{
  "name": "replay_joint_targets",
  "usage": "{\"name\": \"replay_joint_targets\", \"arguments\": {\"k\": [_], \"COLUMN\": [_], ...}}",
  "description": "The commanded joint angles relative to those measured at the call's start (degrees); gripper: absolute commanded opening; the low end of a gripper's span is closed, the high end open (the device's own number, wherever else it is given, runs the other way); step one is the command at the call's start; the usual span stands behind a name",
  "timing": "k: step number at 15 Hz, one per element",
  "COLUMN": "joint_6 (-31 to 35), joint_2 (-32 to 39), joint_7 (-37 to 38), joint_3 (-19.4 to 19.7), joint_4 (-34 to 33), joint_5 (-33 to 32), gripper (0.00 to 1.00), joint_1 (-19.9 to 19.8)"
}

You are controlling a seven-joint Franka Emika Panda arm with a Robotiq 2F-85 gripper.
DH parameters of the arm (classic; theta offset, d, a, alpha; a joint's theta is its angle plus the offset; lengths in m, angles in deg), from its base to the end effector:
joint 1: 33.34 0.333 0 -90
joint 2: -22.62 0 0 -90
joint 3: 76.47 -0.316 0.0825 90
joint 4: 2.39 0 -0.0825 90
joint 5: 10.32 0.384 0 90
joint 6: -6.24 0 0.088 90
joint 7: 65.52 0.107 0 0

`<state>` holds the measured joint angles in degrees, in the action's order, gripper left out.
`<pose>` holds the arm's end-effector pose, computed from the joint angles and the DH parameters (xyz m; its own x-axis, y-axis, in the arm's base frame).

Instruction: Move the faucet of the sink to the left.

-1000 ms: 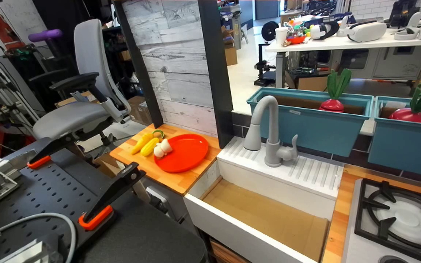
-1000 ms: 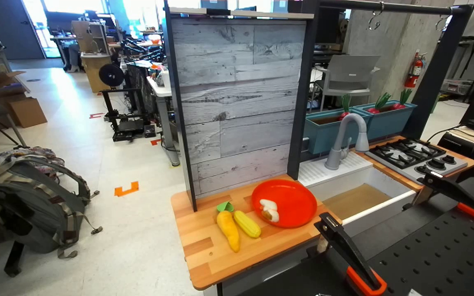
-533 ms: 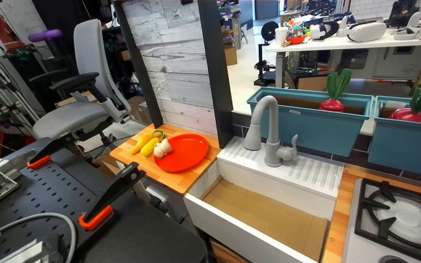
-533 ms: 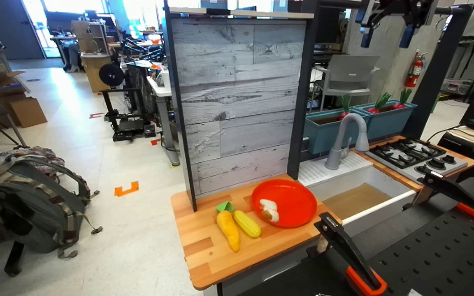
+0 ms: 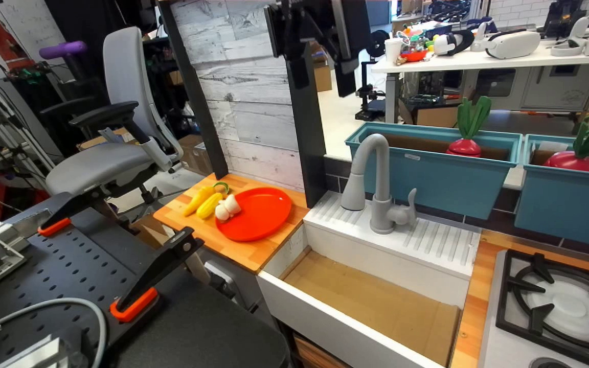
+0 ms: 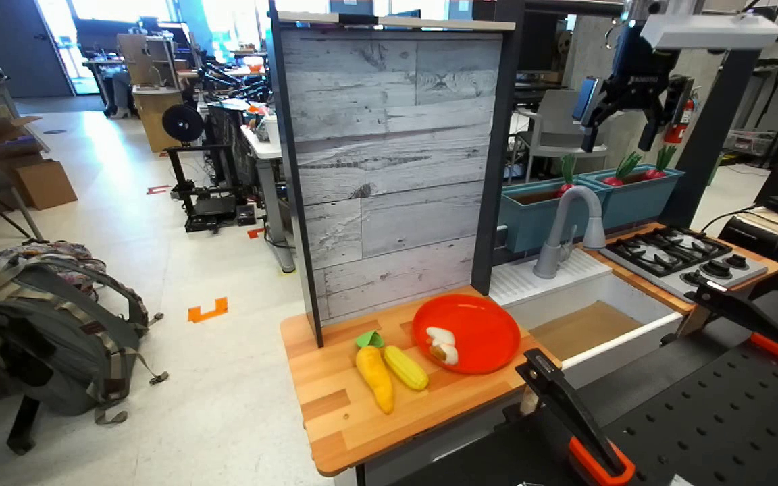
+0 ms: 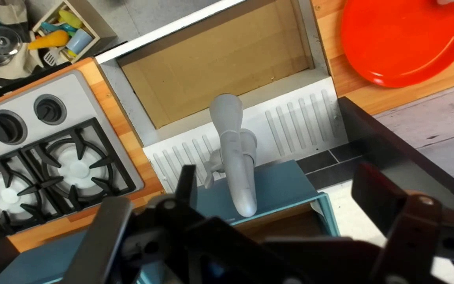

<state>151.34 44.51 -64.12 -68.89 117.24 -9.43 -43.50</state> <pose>0.5649 -0.1795 0.2468 0.9426 -0.3273 0.0669 -0.3302 -0.9432 0.0379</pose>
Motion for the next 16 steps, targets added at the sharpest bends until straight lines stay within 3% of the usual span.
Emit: {"name": "replay_joint_targets", "arguments": {"k": [1,7,16], "joint_6": [2.13,3.93,3.91], "joint_2": [4.36,11.26,18.41], "joint_7": [-2.76,-3.15,-2.18], "joint_3": [-0.5,-0.4,0.37], "joint_4": [-2.24,-6.69,-12.25], "joint_5": [2.4,2.93,0.66], "gripper": [1.0,1.0,0.97], "joint_1": [-1.97,-3.38,-2.23]}}
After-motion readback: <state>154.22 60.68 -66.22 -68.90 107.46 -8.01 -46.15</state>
